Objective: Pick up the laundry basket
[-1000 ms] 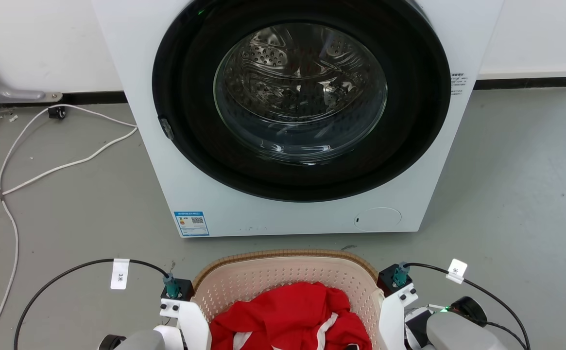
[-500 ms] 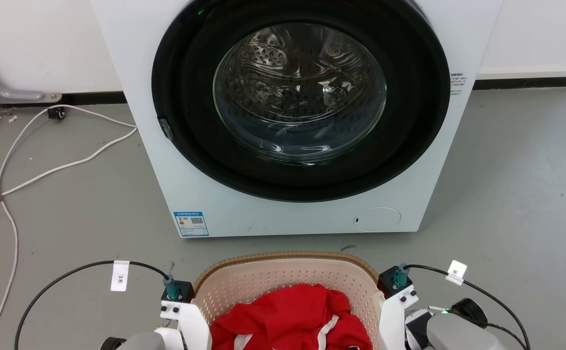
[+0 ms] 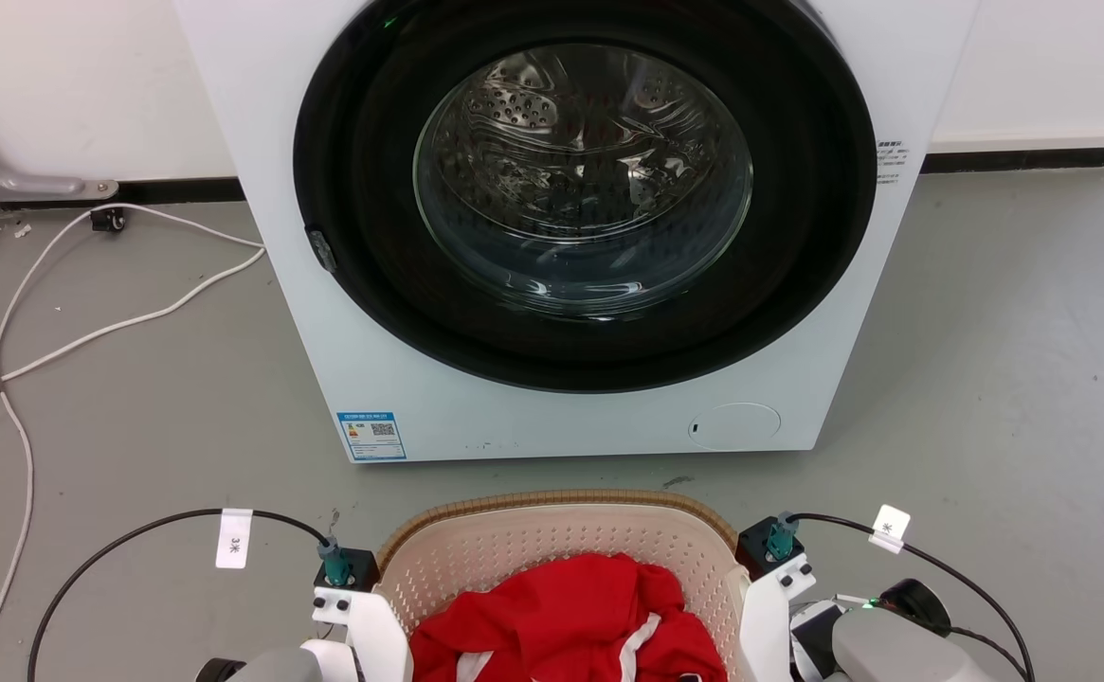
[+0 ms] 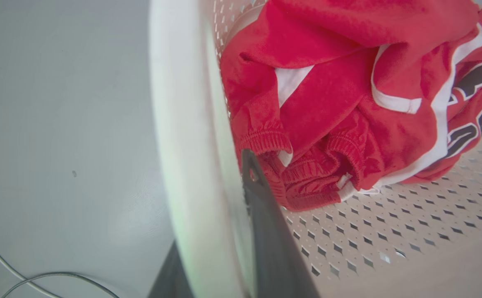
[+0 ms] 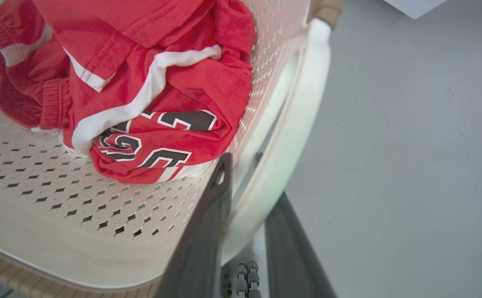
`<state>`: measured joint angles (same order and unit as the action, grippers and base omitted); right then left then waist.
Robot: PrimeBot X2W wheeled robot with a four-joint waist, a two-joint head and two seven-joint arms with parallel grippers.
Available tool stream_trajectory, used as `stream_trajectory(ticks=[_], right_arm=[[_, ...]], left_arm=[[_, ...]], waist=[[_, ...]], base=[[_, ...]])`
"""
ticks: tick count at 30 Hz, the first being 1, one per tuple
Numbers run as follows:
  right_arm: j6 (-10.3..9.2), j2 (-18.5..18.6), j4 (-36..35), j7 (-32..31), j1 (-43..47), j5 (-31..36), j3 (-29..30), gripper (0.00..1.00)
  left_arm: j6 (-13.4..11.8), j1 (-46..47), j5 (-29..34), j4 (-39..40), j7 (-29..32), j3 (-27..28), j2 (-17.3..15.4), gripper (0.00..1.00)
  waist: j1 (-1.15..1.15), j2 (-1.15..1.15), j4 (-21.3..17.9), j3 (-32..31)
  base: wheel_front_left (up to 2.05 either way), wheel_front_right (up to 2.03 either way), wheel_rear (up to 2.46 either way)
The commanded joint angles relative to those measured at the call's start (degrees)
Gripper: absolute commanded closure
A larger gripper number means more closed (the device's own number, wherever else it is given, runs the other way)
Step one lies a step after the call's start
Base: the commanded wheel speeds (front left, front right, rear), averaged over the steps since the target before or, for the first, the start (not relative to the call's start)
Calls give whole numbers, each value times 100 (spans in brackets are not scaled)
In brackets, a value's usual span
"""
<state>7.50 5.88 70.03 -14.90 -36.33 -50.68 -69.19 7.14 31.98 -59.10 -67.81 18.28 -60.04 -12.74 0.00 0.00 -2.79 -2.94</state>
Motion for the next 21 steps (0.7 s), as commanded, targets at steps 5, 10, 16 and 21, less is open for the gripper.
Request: stream_trajectory(ticks=[5, 10, 16, 21], right_arm=[[-2, 23, 10, 37, -96, -73, -92, 100], [-2, 26, 19, 48, -102, -126, -158, 100], [-2, 28, 24, 56, -103, -193, -221, 100], [-2, 32, 33, 59, -107, -237, -261, 100]], left_arm=[[56, 74, -61, 27, -28, -119, -14, 100], [56, 82, -140, 27, -52, -200, -22, 100], [56, 89, -223, 17, -75, -292, -31, 100], [56, 109, -288, 12, -85, -370, -33, 100]], waist=[[0, 0, -5, 1], [0, 0, -12, 4], [0, 0, -12, 12], [0, 0, -8, 21]], base=[[0, 0, 0], [0, 0, 0], [0, 0, 0], [0, 0, 0]])
